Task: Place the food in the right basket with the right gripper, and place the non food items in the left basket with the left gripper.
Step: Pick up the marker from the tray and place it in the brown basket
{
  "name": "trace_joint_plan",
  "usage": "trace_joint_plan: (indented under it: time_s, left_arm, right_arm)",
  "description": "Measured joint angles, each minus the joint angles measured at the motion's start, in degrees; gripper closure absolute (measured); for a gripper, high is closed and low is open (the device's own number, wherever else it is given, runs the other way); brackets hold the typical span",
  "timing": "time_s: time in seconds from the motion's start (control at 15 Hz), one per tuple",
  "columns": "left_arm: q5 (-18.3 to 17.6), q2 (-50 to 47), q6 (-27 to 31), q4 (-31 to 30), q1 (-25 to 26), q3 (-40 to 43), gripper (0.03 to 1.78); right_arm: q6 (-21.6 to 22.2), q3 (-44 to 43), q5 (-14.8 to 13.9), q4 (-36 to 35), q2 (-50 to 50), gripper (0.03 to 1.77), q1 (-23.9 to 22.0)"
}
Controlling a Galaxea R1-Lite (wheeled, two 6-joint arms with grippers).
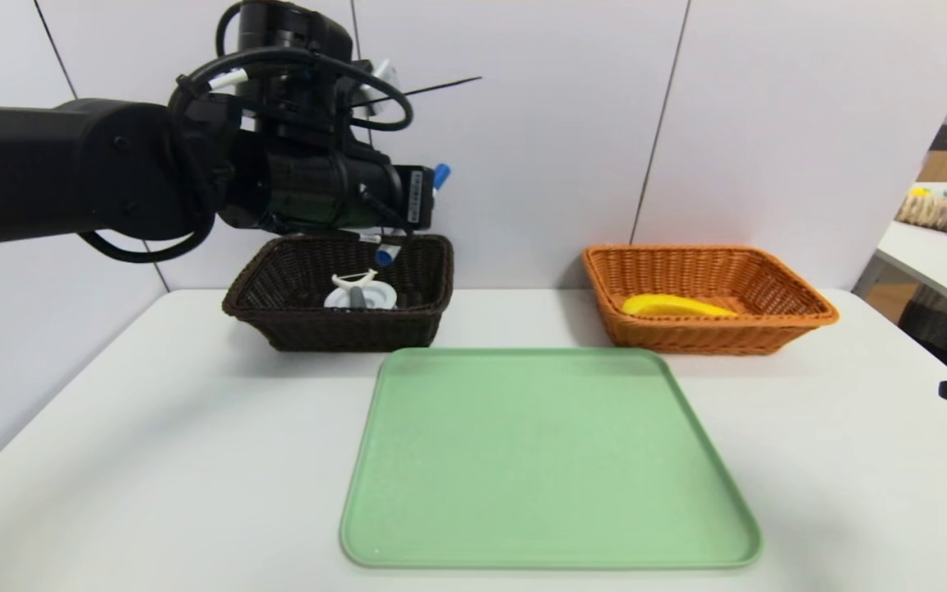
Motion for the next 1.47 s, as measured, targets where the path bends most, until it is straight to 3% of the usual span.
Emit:
trace_joint_plan:
  time_s: [0.27,0.47,0.87,1.47]
  left_arm:
    - [4.22,6.06,-7.28,1.04,6.72,-5.50,1.60]
    - [5.42,11.46,-9.96,0.52,10.61,-8.92,1.60]
    - [5.92,17.25,-11.39,0.77,11.98,-11.11,1.60]
    - [5.95,16.99,-13.19,2.97,12.57,-10.08,1.60]
  right_arm:
    - [-0.06,0.46,0.02,0.11,0.00,0.10,0.00]
    - [-0.06,0.57,0.00,0.04,0.00,0.10,0.00]
    - [-0.04,0.63,0.06,-0.06,0.55,0.10,0.00]
    - [-0.09,0.85,0.09,-0.44,1.97,0.10,0.15]
